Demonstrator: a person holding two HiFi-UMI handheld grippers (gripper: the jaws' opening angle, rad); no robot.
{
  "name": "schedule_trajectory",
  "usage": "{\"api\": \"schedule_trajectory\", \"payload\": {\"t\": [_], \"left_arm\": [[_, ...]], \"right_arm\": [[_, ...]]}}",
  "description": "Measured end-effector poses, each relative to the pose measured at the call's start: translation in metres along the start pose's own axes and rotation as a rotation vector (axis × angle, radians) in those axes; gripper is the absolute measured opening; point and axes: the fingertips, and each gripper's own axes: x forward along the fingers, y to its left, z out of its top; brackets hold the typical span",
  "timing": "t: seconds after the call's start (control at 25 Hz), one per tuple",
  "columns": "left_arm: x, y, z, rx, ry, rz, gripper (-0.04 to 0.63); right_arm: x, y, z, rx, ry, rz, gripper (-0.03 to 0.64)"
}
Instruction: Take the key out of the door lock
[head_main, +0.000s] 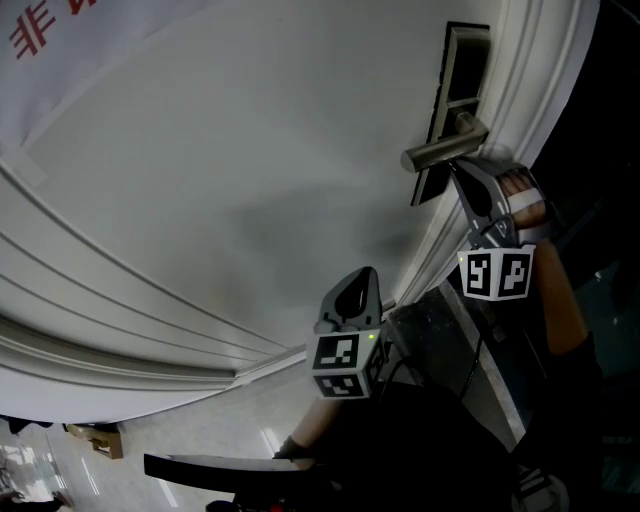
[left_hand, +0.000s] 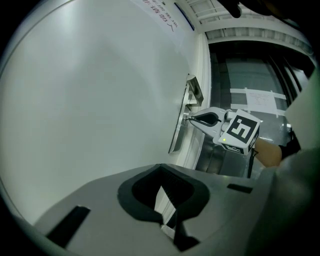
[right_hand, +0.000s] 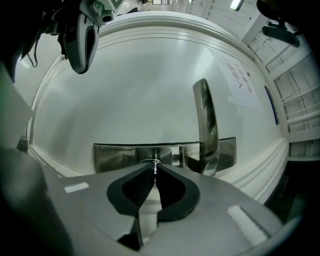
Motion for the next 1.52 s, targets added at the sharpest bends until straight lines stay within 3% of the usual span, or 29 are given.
{"api": "schedule_trajectory", "payload": {"t": [0.92, 1.32, 1.52], "left_arm": [[0.0023, 0.0026, -0.0011, -0.005, -0.004, 0.009, 0.000], [-0.0001, 0.0043, -0.0040, -0.011, 0.006, 0.009, 0.000], [-0.0013, 0.0055, -0.0031, -0.012, 0.002, 0.009, 0.000]], "right_arm": [[0.0004, 0.0014, -0.0014, -0.094, 0.009, -0.004, 0.012], [0.0002, -0.0001, -0.0013, 0.008, 0.012, 0.027, 0.012], [0.0000, -0.0001, -0.0016, -0.014, 0.016, 0.022, 0.012]]}}
